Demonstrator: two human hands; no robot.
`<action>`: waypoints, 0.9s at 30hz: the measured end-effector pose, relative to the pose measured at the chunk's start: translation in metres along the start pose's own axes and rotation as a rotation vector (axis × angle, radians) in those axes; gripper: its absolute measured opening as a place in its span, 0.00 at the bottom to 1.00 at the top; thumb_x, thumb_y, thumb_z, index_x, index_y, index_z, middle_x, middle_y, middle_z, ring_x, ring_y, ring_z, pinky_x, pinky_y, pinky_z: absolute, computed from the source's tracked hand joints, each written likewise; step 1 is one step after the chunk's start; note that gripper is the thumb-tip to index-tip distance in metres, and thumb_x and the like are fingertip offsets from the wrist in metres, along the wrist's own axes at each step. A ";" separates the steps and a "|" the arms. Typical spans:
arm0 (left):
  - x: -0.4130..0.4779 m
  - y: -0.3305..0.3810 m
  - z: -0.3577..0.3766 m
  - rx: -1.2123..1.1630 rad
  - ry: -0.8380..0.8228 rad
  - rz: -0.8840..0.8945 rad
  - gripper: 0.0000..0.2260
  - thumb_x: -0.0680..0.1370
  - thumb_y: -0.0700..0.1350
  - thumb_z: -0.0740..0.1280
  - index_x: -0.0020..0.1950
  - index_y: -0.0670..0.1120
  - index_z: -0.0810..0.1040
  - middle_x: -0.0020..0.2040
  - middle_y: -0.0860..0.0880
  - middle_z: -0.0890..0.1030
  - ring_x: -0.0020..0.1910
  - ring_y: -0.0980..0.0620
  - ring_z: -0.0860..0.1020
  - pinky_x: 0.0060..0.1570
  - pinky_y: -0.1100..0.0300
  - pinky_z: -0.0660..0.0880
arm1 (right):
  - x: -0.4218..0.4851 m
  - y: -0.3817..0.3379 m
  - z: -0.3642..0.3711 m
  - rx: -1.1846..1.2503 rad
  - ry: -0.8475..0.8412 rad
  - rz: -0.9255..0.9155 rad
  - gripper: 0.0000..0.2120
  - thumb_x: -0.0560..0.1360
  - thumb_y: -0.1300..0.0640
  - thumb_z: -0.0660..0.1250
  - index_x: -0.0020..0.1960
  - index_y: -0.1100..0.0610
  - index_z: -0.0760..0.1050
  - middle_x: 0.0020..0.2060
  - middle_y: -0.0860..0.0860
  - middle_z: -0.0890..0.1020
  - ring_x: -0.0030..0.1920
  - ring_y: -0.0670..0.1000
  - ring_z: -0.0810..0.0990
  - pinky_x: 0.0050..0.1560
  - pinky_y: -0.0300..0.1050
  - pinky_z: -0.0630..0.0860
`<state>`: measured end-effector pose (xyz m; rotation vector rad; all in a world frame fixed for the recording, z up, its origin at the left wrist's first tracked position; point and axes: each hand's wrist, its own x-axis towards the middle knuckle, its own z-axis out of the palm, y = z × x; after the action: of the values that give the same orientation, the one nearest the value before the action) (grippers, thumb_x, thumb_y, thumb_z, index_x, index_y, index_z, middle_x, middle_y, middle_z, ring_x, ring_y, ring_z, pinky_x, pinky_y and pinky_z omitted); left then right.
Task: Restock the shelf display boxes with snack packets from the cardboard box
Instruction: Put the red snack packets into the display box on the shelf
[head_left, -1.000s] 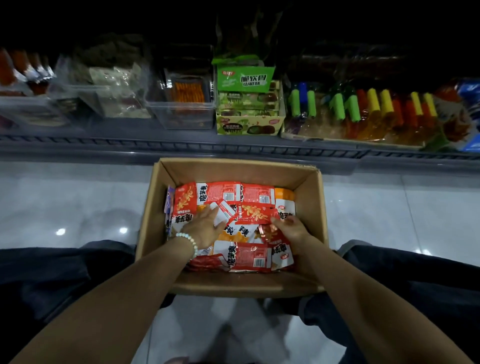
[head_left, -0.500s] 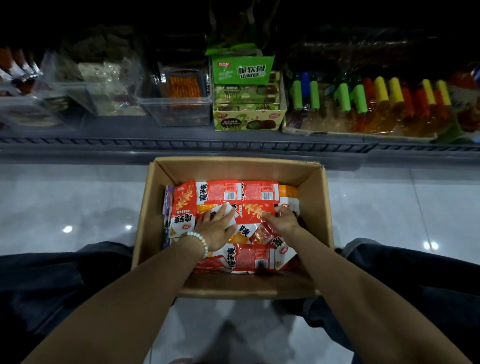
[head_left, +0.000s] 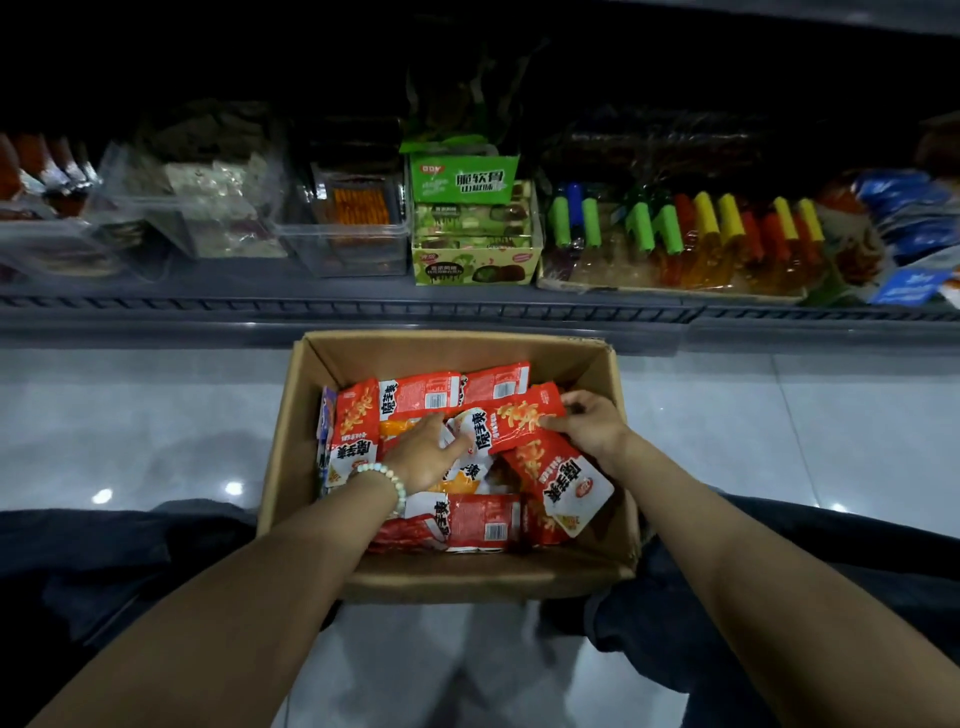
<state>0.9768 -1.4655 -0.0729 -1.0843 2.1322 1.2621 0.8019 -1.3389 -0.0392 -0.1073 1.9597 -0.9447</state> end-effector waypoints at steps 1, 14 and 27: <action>-0.005 0.007 -0.002 -0.096 0.014 0.004 0.34 0.80 0.63 0.53 0.78 0.44 0.50 0.78 0.47 0.55 0.76 0.47 0.56 0.73 0.53 0.56 | -0.005 -0.004 -0.002 -0.004 -0.010 -0.008 0.16 0.72 0.63 0.72 0.57 0.62 0.73 0.53 0.60 0.81 0.50 0.58 0.82 0.42 0.44 0.79; -0.034 0.021 -0.019 -1.189 -0.025 -0.184 0.35 0.69 0.54 0.73 0.72 0.42 0.66 0.69 0.41 0.72 0.49 0.52 0.80 0.41 0.64 0.81 | -0.023 -0.010 0.019 0.292 -0.204 0.016 0.16 0.75 0.62 0.69 0.61 0.57 0.72 0.53 0.55 0.82 0.48 0.50 0.81 0.47 0.42 0.78; 0.018 -0.018 -0.038 -1.171 0.204 -0.297 0.41 0.71 0.40 0.73 0.77 0.40 0.52 0.75 0.40 0.62 0.57 0.49 0.78 0.55 0.59 0.77 | 0.039 0.016 0.049 0.237 0.004 0.135 0.19 0.74 0.56 0.70 0.64 0.58 0.72 0.57 0.54 0.79 0.50 0.51 0.78 0.48 0.42 0.75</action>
<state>0.9812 -1.5111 -0.0764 -1.9133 1.1194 2.3597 0.8223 -1.3723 -0.0902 0.1600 1.8189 -1.0795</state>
